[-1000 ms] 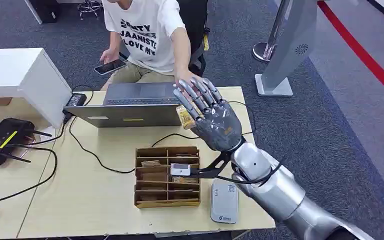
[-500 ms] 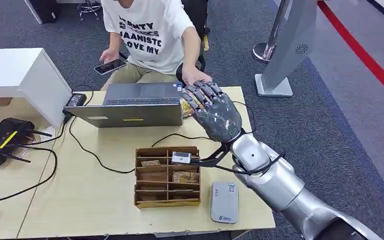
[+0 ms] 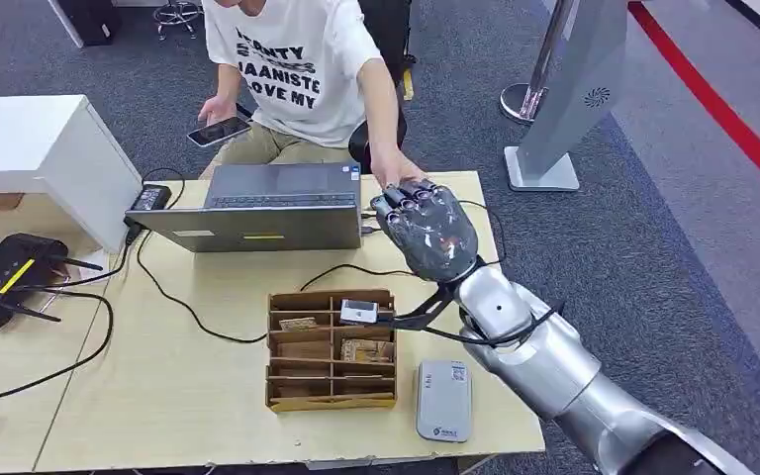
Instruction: Pass the card to the sensor for recognition and then transmit it.
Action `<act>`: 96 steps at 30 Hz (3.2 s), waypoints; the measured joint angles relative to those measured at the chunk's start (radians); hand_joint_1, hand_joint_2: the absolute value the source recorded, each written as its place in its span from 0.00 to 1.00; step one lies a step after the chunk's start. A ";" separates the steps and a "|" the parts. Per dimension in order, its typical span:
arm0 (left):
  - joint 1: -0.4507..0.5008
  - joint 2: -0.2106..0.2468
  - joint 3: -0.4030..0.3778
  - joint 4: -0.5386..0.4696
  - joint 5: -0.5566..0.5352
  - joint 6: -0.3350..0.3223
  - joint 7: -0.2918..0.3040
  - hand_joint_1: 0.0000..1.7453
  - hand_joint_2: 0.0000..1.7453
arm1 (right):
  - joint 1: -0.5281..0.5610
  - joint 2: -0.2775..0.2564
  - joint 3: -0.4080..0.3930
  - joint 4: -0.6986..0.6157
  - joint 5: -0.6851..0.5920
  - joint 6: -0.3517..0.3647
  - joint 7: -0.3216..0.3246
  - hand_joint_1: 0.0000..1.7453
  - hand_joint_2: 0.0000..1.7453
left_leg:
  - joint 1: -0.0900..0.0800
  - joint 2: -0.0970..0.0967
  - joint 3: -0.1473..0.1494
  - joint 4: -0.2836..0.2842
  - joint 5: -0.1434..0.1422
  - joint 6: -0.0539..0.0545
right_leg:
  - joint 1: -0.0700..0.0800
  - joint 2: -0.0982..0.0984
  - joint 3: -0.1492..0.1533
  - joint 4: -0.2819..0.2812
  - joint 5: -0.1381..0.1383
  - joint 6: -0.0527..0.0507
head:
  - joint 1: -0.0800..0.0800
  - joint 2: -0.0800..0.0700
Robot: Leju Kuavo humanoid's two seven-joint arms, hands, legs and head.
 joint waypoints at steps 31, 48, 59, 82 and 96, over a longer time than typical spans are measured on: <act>0.005 -0.020 0.054 0.000 0.090 0.047 -0.010 0.00 0.00 | 0.440 0.103 -0.121 -0.350 -1.084 0.078 -0.301 1.00 1.00 | 0.000 -0.001 -0.001 0.000 -0.002 0.000 | 0.000 -0.001 -0.001 -0.001 -0.002 0.000 | 0.000 0.000; 0.007 -0.024 0.113 0.000 0.128 0.057 -0.022 0.00 0.00 | 0.723 0.009 -0.240 -0.485 -1.257 0.124 -0.325 1.00 1.00 | 0.000 -0.001 -0.001 0.000 -0.002 0.000 | 0.000 -0.001 -0.001 -0.001 -0.002 0.000 | 0.000 0.000; 0.011 -0.025 0.134 0.000 0.132 0.070 -0.027 0.00 0.00 | 0.810 -0.069 -0.229 -0.443 -1.418 0.122 -0.256 1.00 1.00 | 0.000 -0.001 -0.001 0.000 -0.003 0.001 | 0.000 -0.001 -0.001 -0.001 -0.002 0.000 | 0.000 0.000; 0.013 -0.025 0.136 0.001 0.106 0.068 -0.027 0.00 0.00 | 0.701 -0.039 -0.097 -0.159 -1.509 0.141 -0.253 1.00 1.00 | 0.000 0.000 0.000 0.000 -0.003 0.001 | 0.000 0.000 0.000 -0.001 -0.002 0.000 | 0.000 0.000; 0.013 -0.025 0.136 0.001 0.106 0.060 -0.027 0.00 0.00 | 0.698 -0.036 -0.092 -0.140 -1.518 0.109 -0.253 1.00 1.00 | 0.000 0.000 0.001 0.000 -0.003 0.001 | 0.000 0.000 0.001 -0.001 -0.002 0.000 | 0.000 0.000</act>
